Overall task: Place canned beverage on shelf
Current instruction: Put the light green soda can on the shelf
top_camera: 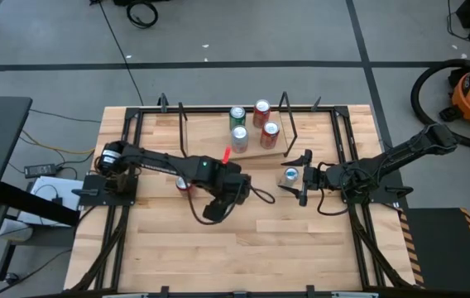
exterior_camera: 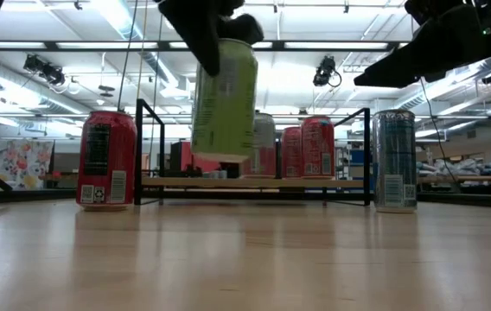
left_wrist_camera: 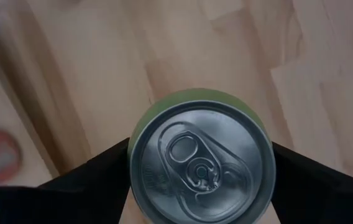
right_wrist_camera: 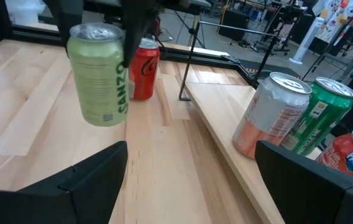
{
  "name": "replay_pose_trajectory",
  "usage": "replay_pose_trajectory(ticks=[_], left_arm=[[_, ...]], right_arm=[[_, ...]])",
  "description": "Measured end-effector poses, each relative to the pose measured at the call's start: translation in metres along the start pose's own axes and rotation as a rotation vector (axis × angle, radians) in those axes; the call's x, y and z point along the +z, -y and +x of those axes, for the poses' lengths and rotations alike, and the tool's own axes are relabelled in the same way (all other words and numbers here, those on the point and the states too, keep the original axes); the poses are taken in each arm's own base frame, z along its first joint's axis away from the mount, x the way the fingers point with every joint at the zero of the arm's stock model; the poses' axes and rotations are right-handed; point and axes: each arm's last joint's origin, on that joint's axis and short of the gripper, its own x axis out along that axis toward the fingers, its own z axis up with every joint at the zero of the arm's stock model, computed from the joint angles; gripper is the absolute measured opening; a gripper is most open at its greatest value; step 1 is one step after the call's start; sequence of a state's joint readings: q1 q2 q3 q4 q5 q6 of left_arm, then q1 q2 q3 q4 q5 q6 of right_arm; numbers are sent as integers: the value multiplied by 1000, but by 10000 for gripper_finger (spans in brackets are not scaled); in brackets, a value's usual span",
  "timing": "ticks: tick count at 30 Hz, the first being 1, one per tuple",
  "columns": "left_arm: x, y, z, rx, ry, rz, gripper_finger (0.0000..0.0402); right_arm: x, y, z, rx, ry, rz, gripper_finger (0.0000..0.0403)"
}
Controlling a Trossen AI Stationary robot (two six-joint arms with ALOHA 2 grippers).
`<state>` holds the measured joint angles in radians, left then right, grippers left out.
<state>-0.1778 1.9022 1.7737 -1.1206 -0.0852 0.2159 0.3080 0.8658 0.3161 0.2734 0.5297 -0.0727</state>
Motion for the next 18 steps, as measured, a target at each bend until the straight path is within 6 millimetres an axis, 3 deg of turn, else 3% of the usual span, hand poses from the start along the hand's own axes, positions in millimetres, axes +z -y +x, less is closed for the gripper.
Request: replay_pose_trajectory(ticks=[10,18], left_arm=[[-4,7,-2,185,-124,328,314],[-19,-6,-3,258,-288,339,314]], right_arm=[[0,-2,-1,16,3,-2,364],[0,-2,-1,18,3,-7,364]])
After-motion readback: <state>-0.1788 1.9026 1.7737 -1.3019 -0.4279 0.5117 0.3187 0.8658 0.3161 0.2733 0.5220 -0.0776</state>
